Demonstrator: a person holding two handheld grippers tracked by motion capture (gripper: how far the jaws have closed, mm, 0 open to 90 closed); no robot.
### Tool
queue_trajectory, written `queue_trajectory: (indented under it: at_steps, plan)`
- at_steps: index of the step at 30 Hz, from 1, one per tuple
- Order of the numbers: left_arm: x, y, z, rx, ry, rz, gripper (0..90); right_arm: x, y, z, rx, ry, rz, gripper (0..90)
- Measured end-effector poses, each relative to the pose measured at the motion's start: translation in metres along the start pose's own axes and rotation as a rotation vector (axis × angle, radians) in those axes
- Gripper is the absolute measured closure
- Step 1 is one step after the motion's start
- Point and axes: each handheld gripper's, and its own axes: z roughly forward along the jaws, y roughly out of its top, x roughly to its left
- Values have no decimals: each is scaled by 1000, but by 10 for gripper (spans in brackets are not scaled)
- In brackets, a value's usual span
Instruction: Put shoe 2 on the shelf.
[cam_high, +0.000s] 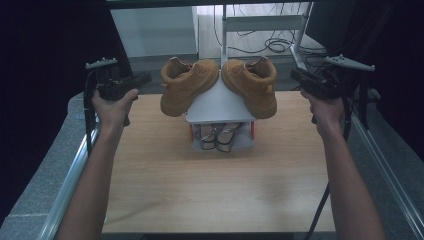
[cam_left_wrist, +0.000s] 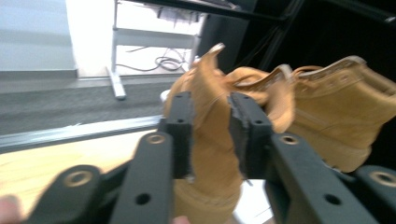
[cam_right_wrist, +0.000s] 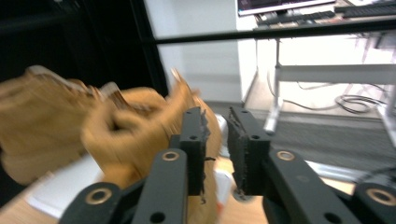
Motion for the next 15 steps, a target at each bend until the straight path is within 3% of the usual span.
queue_trajectory:
  at_steps: [6,11,15]
  plan:
    - [20,-19,2,6,16,-35,885,-1,-20,11,81,-28,-61,848]
    - [36,-33,9,34,6,-84,898,1,-38,25,127,-27,-70,875]
    - [44,-40,14,26,-12,-135,899,2,-47,33,151,-33,-76,882]
